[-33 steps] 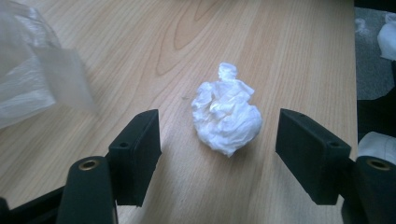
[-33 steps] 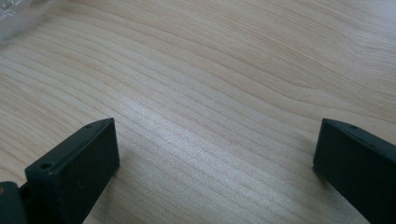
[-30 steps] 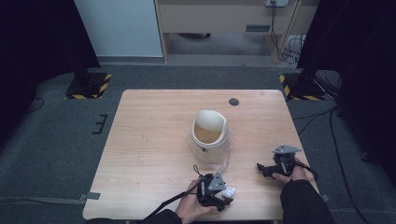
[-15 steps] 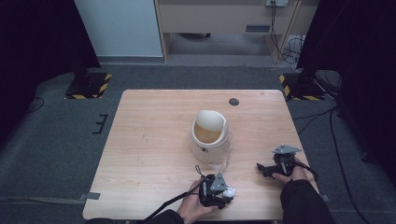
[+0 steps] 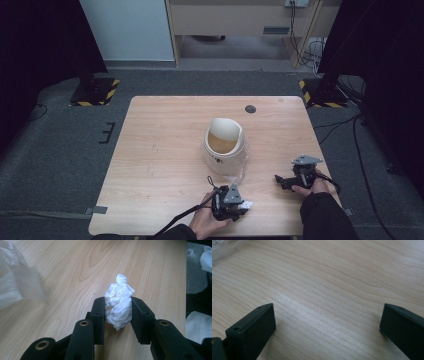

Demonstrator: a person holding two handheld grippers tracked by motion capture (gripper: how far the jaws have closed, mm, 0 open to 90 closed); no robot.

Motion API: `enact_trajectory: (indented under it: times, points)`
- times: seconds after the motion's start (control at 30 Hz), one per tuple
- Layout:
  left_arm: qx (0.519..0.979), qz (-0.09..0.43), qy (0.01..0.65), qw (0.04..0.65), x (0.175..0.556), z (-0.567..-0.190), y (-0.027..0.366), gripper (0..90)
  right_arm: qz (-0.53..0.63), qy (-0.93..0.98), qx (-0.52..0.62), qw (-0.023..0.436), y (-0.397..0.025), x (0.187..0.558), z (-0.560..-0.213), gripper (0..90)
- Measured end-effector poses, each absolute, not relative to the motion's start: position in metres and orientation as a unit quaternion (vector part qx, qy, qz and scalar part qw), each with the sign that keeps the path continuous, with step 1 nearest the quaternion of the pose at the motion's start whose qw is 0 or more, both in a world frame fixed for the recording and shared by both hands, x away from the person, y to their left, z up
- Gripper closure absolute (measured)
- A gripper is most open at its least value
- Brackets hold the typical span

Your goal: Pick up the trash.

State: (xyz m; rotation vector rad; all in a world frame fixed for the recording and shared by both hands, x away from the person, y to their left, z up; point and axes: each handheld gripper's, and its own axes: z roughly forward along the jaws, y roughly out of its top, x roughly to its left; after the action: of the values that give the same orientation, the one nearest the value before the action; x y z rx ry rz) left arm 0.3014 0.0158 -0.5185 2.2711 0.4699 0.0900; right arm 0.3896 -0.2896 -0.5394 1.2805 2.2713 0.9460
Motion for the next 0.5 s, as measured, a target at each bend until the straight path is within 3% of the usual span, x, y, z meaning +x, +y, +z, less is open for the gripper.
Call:
enact_trajectory:
  times: [0.5]
  points:
    - [0.869, 0.058, 0.21, 0.444, 0.305, -0.487, 0.049, 65.1, 0.336, 0.805, 0.454, 0.183, -0.29, 0.39, -0.539, 0.6]
